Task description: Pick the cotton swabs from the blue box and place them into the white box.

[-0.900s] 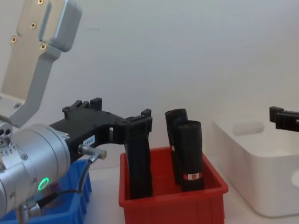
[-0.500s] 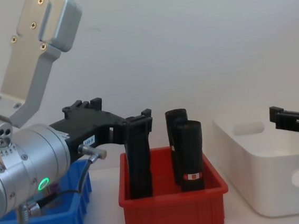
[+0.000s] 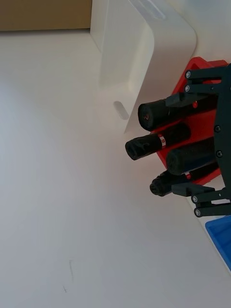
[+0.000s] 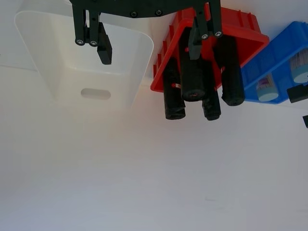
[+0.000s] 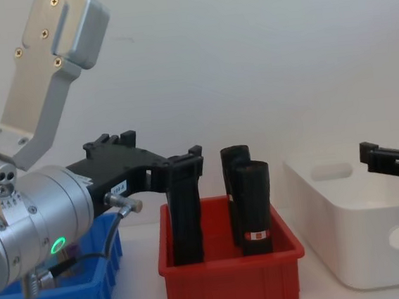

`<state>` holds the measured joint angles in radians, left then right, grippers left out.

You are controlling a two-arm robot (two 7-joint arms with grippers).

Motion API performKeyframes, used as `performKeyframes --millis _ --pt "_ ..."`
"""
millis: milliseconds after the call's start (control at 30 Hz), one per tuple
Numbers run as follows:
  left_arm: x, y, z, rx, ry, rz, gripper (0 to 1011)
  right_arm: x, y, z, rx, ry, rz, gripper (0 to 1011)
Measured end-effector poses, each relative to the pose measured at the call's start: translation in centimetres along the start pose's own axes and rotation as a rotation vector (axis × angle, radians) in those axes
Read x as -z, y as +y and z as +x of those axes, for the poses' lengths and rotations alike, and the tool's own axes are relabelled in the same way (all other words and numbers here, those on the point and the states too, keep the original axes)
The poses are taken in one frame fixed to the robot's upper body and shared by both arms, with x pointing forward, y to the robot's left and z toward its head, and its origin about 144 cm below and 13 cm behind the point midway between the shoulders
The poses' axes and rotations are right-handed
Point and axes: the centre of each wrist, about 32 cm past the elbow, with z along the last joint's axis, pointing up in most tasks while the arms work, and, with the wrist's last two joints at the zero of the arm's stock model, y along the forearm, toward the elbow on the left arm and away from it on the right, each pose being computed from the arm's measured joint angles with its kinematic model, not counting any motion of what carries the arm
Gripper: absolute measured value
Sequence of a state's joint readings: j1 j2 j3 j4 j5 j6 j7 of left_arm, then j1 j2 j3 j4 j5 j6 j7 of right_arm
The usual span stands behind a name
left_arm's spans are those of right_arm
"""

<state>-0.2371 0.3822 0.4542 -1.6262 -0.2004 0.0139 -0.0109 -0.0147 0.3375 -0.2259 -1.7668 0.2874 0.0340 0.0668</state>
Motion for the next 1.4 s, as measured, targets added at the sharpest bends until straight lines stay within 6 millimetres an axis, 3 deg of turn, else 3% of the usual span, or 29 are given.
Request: performKeyframes --millis 967,1400 --pt "0.0 -0.1 0.2 -0.004 0.002 -0.001 1004 0.0 0.0 0.0 0.0 0.0 0.0 1002" --pt "0.1 -1.0 2.9 -0.051 0.034 0.014 1004 0.0 0.0 0.0 0.0 0.0 0.0 1001"
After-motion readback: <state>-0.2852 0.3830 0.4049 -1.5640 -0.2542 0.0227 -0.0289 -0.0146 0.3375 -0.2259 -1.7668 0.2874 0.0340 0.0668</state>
